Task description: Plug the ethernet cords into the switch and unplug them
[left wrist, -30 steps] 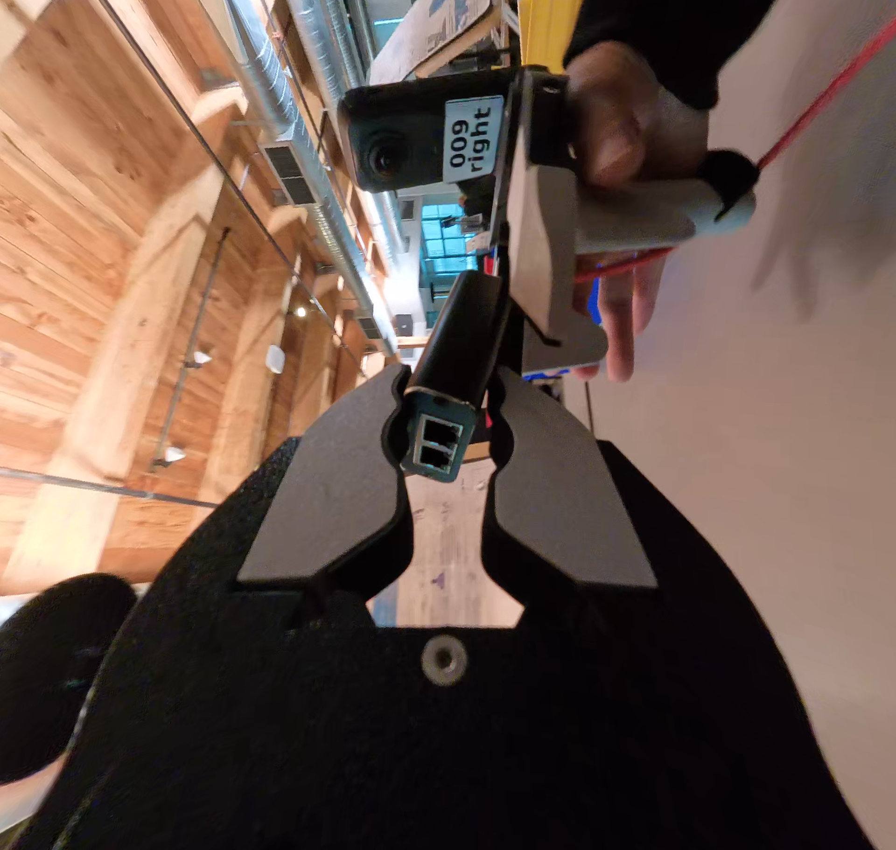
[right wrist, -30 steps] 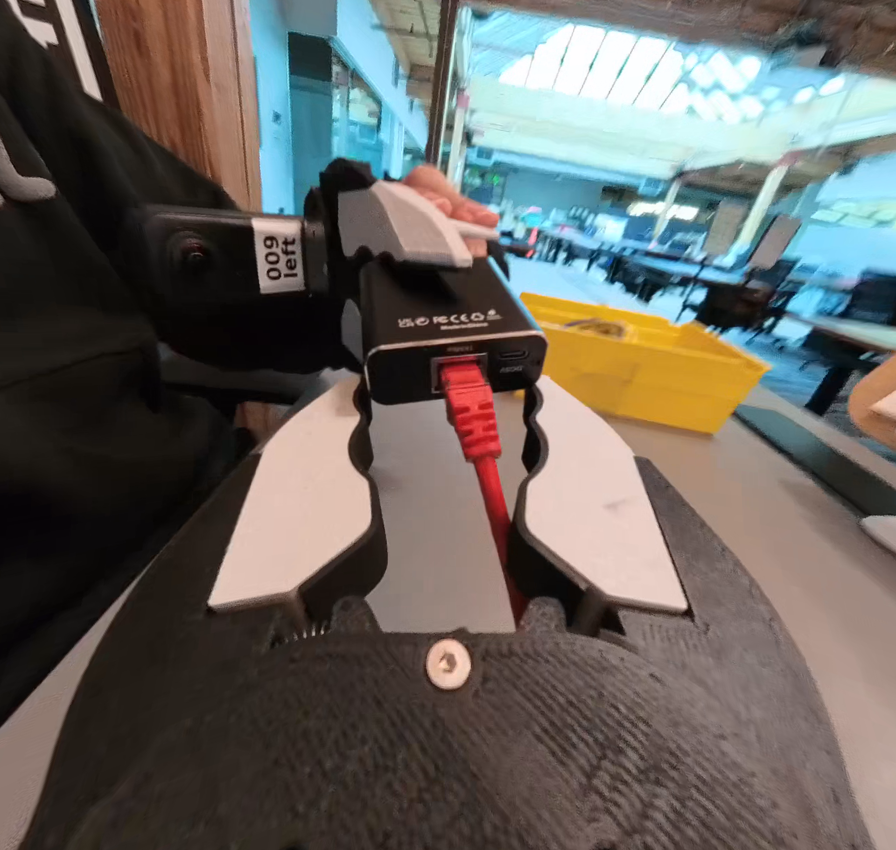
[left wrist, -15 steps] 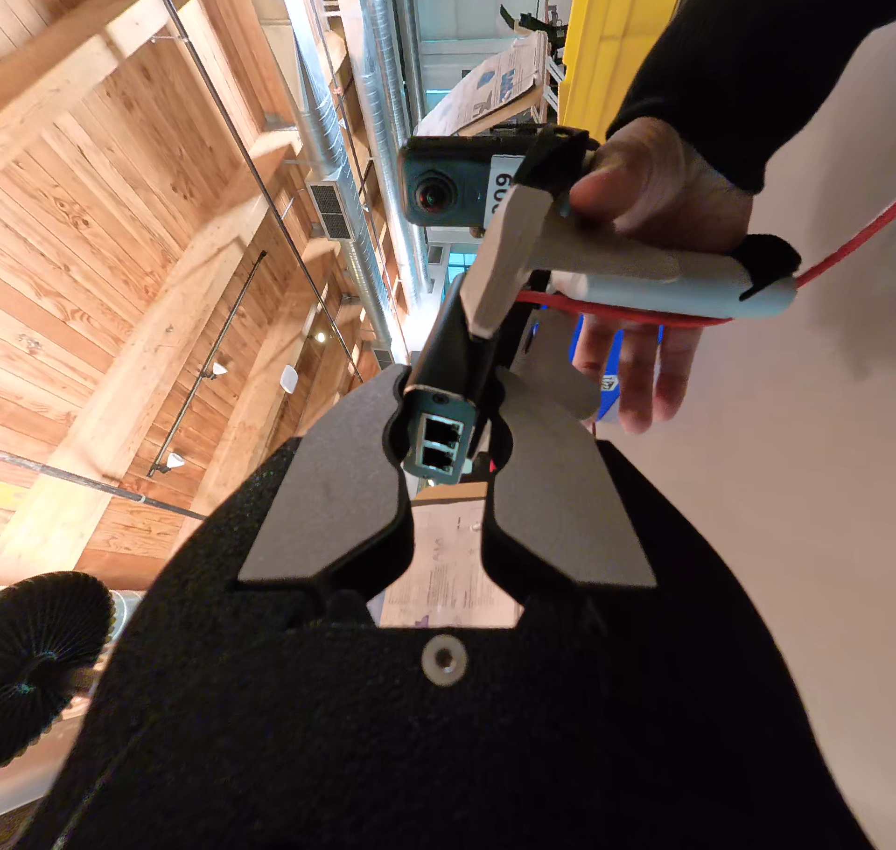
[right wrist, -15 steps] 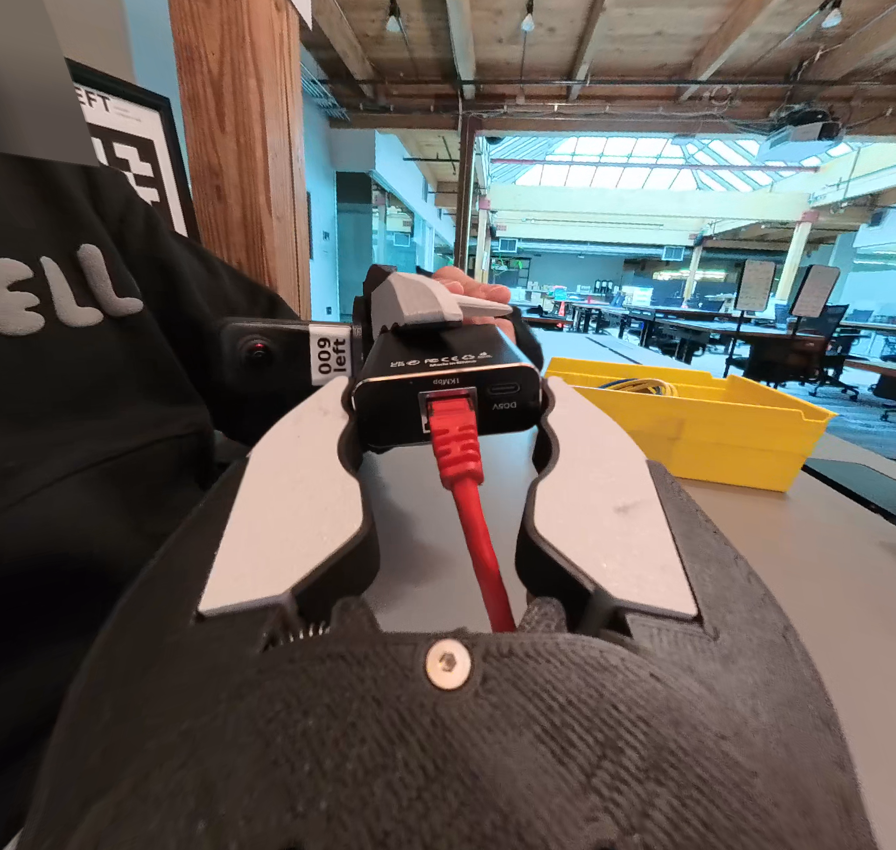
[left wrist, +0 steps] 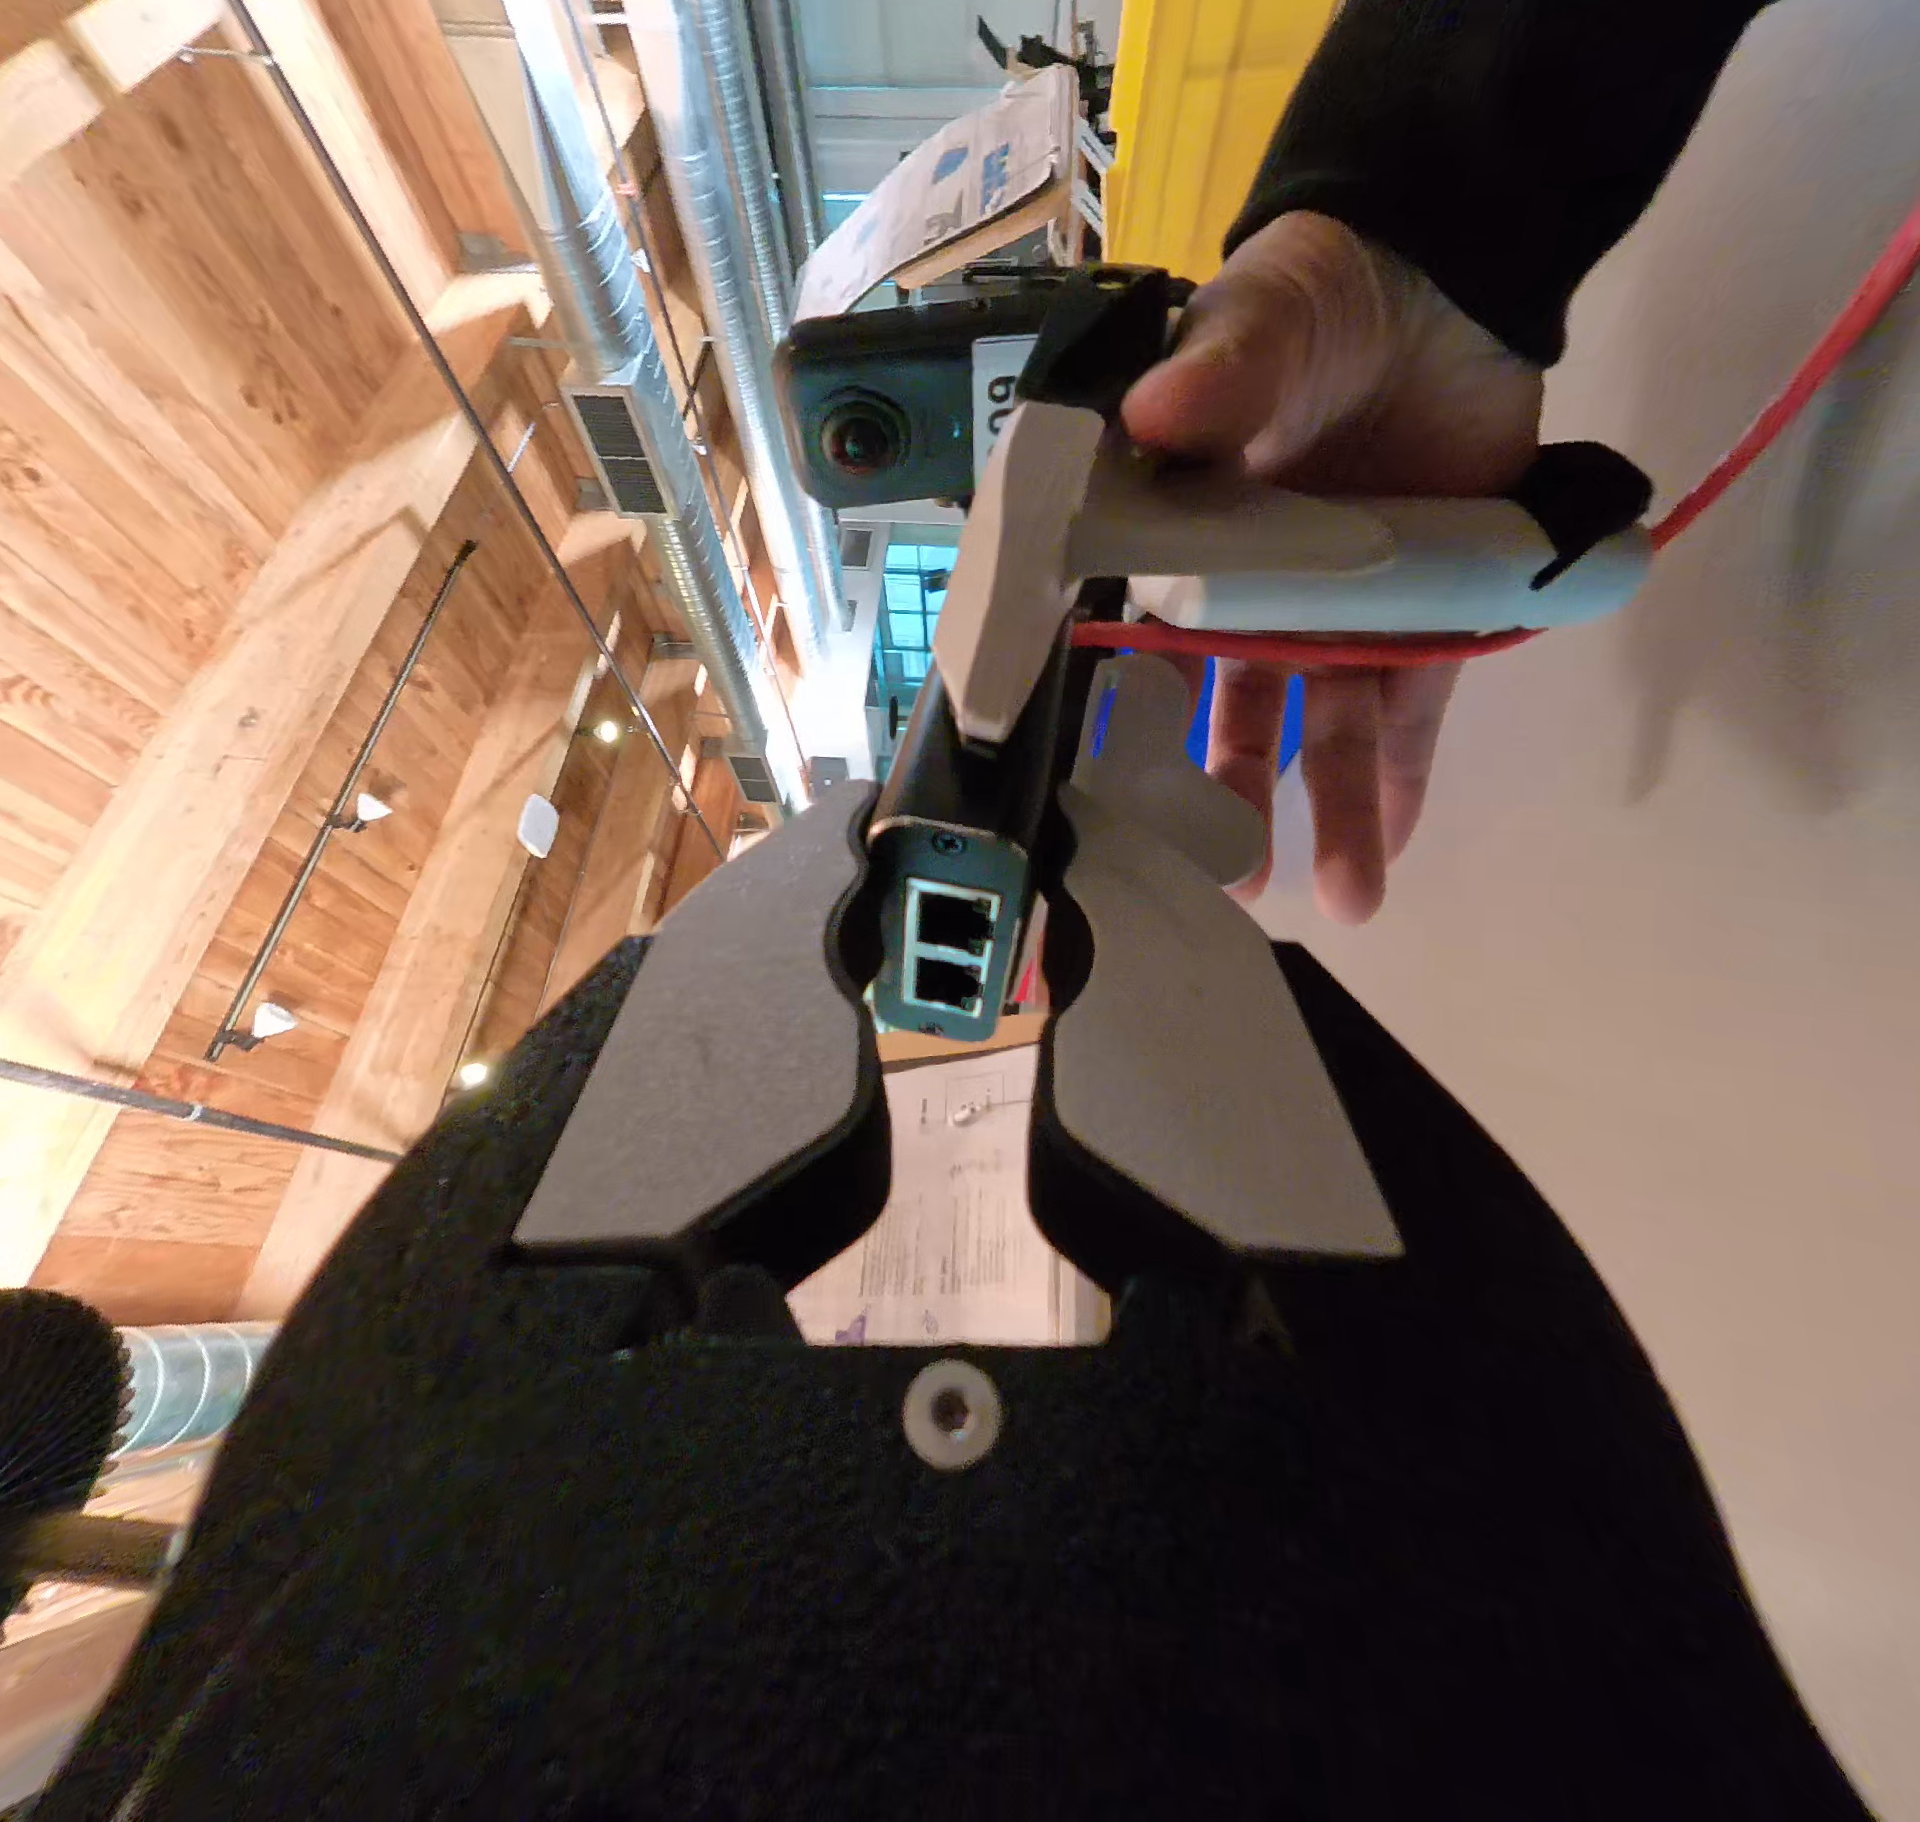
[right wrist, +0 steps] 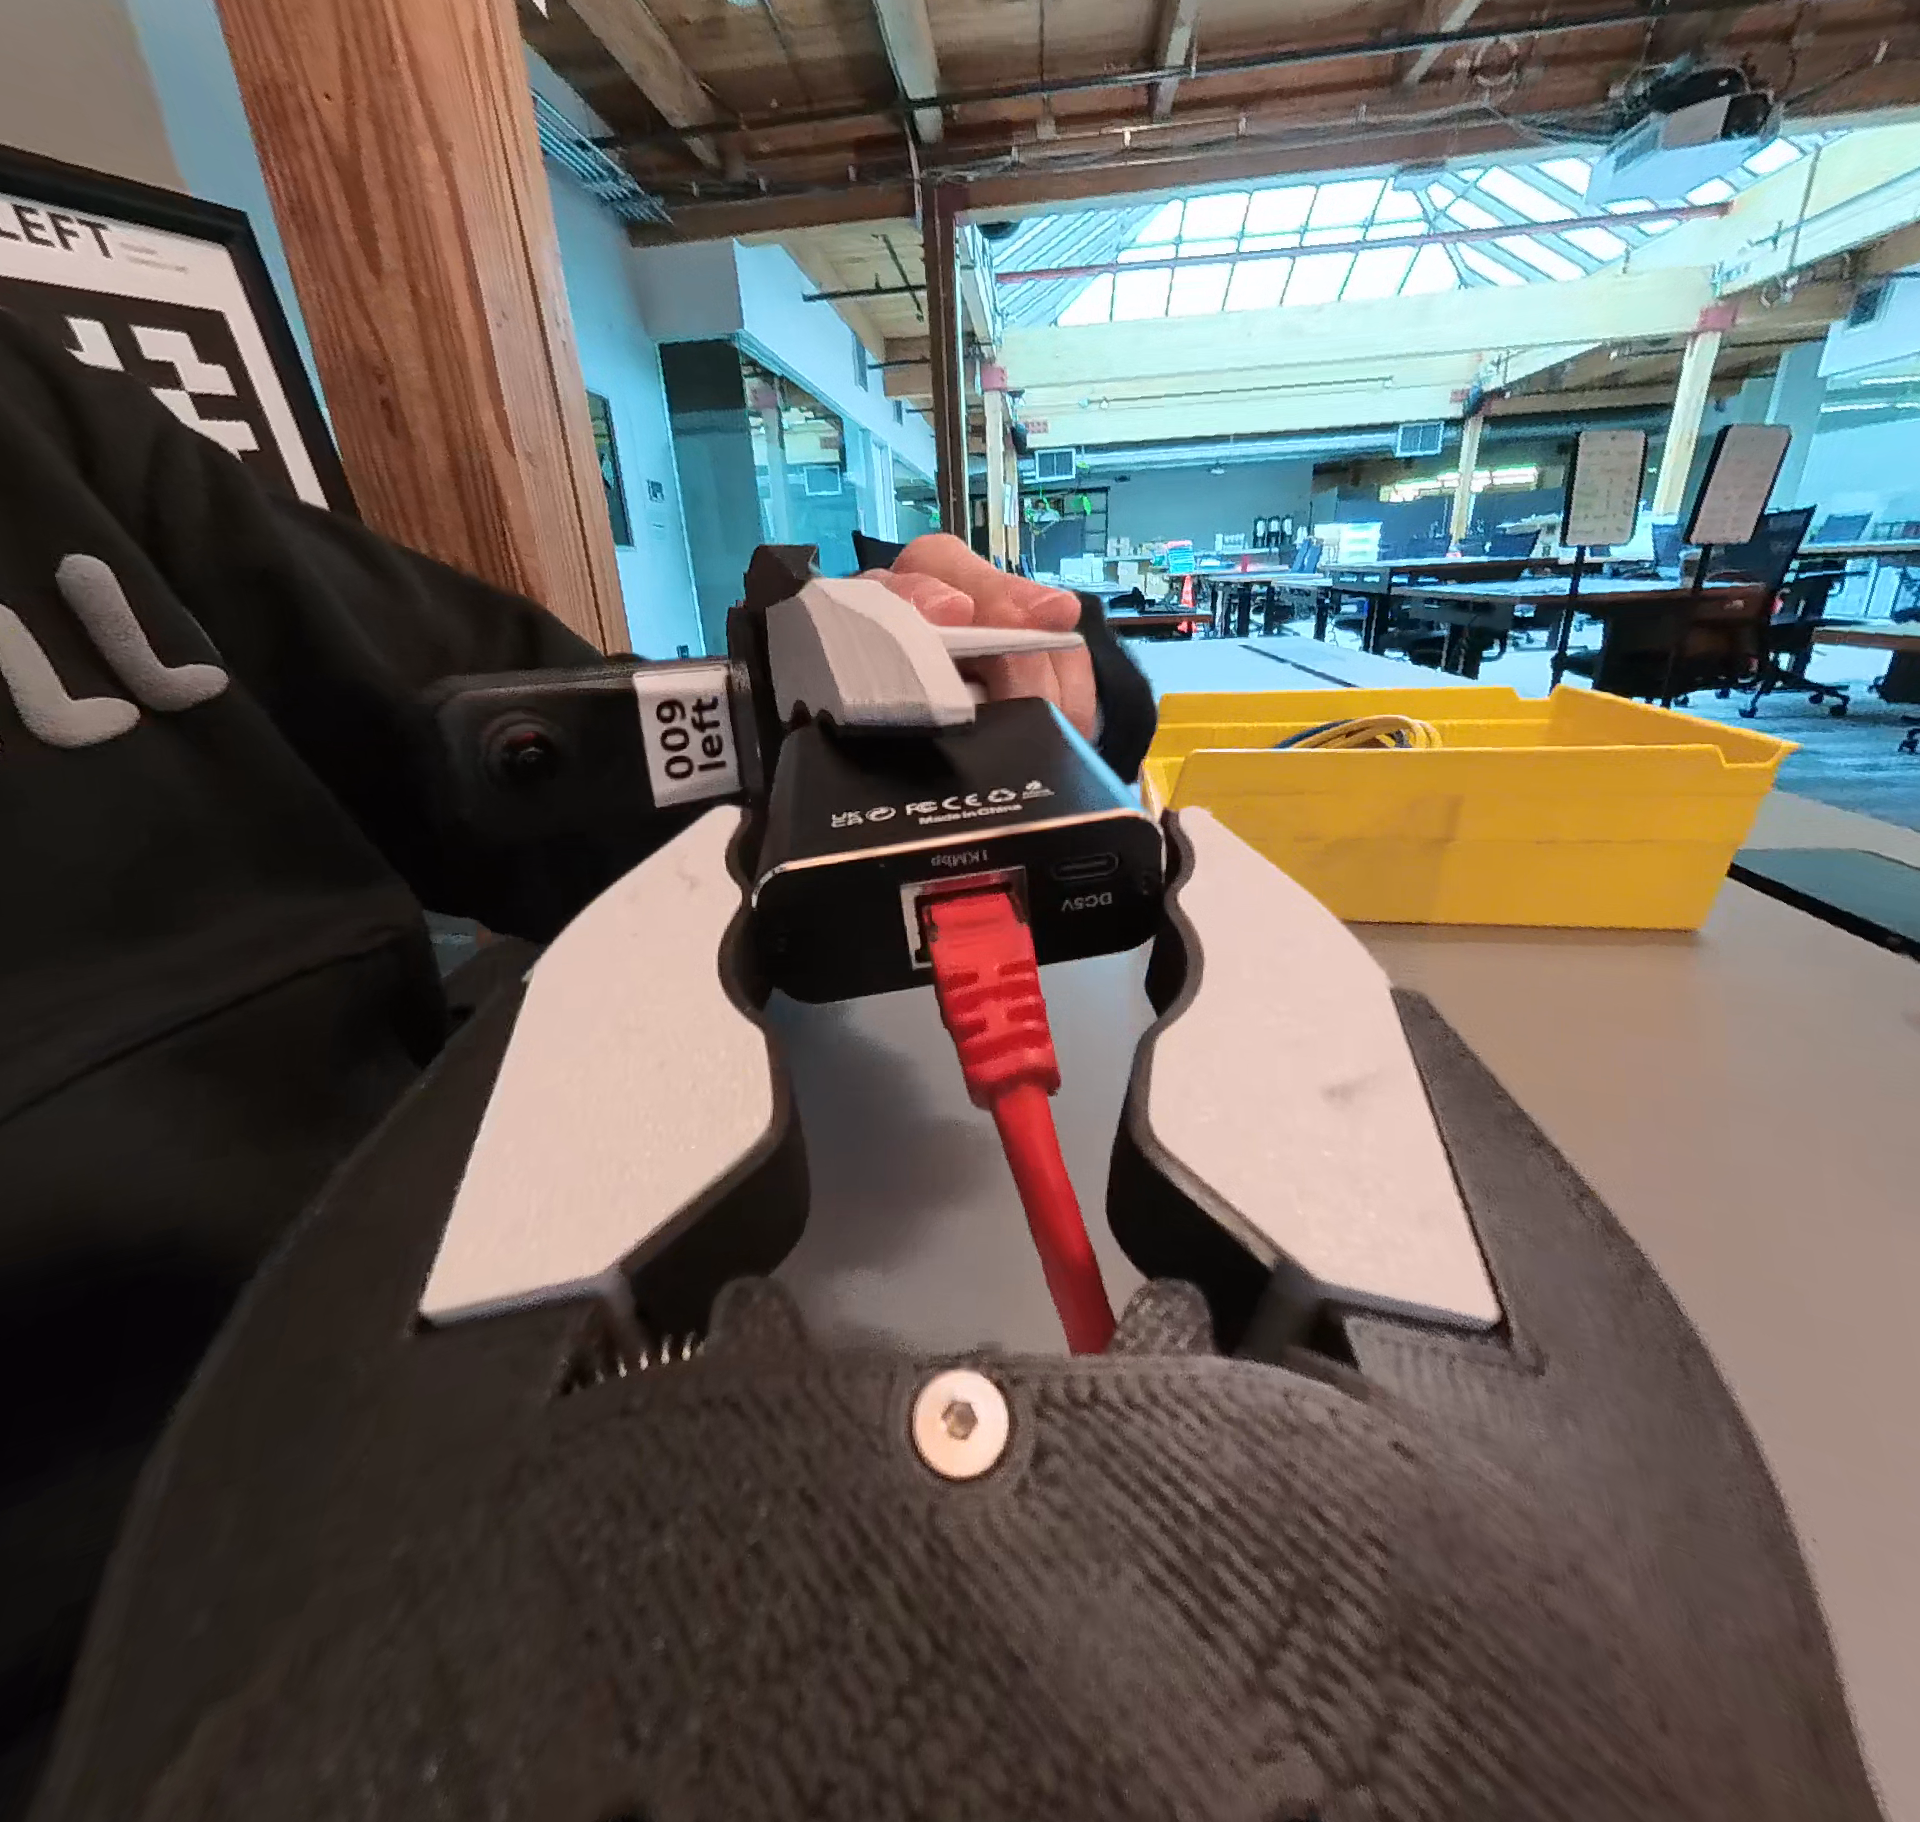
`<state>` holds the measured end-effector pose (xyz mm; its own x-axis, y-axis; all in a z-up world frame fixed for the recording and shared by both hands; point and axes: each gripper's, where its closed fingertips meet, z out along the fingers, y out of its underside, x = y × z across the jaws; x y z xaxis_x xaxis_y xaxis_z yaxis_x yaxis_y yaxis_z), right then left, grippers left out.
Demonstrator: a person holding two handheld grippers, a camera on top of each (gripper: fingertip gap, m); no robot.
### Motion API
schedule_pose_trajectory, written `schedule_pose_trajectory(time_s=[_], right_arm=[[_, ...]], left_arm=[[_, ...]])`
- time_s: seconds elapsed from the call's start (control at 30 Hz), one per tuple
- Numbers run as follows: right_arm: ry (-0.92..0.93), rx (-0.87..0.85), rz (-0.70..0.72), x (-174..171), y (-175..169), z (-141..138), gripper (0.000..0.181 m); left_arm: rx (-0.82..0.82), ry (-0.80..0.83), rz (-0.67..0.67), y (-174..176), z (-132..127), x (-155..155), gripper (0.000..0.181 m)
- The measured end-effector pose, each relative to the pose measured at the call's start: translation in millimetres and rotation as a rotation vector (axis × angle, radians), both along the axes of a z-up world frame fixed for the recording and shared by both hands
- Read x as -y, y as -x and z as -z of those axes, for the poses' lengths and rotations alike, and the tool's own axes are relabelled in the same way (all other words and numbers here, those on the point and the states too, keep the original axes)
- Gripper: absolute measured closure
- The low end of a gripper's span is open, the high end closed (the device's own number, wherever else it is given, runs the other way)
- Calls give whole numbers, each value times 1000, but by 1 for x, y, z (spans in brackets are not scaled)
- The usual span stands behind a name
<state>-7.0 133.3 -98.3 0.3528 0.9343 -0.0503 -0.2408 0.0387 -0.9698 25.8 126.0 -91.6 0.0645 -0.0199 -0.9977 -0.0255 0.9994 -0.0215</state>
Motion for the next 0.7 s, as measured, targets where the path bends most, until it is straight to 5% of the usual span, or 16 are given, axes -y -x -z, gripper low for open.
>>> schedule_pose_trajectory(time_s=[0.5, 0.7], right_arm=[[-71, 69, 90, -8, 2, 1, 109], [-57, -58, 293, -30, -37, -11, 109]], left_arm=[[-47, 13, 5, 3, 4, -4, 156], [-17, 510, -155, 13, -9, -49, 138]])
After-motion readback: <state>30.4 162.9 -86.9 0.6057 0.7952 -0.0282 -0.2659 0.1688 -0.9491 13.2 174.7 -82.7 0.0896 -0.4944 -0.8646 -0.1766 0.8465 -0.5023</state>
